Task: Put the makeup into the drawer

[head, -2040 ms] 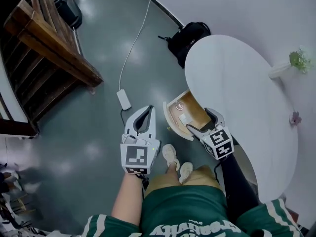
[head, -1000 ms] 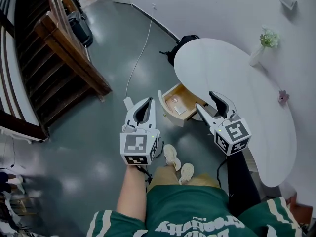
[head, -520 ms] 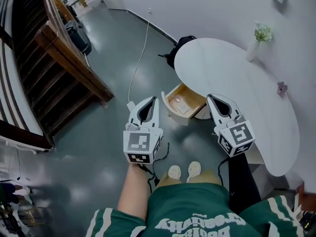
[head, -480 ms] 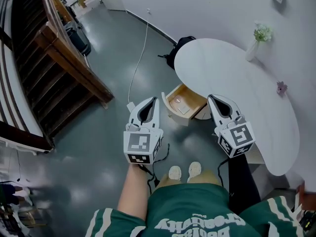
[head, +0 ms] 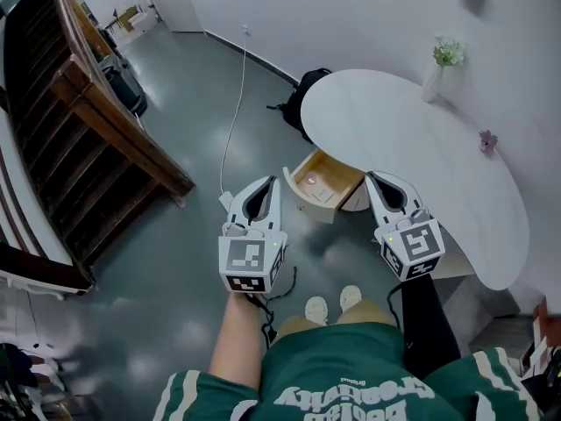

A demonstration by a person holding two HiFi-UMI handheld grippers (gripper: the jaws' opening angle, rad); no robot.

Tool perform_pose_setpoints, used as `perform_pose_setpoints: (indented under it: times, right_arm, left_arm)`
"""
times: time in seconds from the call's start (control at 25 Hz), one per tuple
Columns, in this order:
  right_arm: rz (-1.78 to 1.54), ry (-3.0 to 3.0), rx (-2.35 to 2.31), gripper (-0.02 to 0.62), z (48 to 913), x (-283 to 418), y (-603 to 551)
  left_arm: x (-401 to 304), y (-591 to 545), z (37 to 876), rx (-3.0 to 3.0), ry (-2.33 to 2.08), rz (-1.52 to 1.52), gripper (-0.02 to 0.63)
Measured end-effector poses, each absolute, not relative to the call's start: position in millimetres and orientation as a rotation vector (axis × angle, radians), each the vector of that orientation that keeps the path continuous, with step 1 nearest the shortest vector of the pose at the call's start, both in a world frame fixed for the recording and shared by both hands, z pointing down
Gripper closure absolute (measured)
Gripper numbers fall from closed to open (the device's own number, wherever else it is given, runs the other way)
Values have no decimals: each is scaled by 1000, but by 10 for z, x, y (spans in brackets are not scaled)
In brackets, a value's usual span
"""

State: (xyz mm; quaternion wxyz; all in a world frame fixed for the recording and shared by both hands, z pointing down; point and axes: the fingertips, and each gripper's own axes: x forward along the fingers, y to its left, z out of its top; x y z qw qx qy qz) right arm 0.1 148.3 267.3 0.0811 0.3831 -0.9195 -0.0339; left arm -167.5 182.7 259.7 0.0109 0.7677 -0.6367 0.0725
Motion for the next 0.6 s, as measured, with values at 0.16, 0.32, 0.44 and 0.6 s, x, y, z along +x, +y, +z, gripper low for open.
perform_pose_setpoints:
  times: [0.16, 0.32, 0.44, 0.6]
  right_arm:
    - [-108, -2736, 1181, 592, 2649, 0, 1524]
    - [-113, -2729, 1207, 592, 2640, -13, 1559]
    - [-120, -2726, 1220, 592, 2625, -29, 1586]
    - [-123, -2723, 1226, 592, 2606, -35, 1622]
  left_arm:
    - [-1683, 1851, 2598, 2421, -1967, 228, 606]
    - [-1697, 1865, 2582, 2444, -1953, 226, 606]
    - [-1713, 1876, 2563, 2457, -1949, 220, 606]
    - [-1722, 1914, 2553, 2462, -1944, 225, 606]
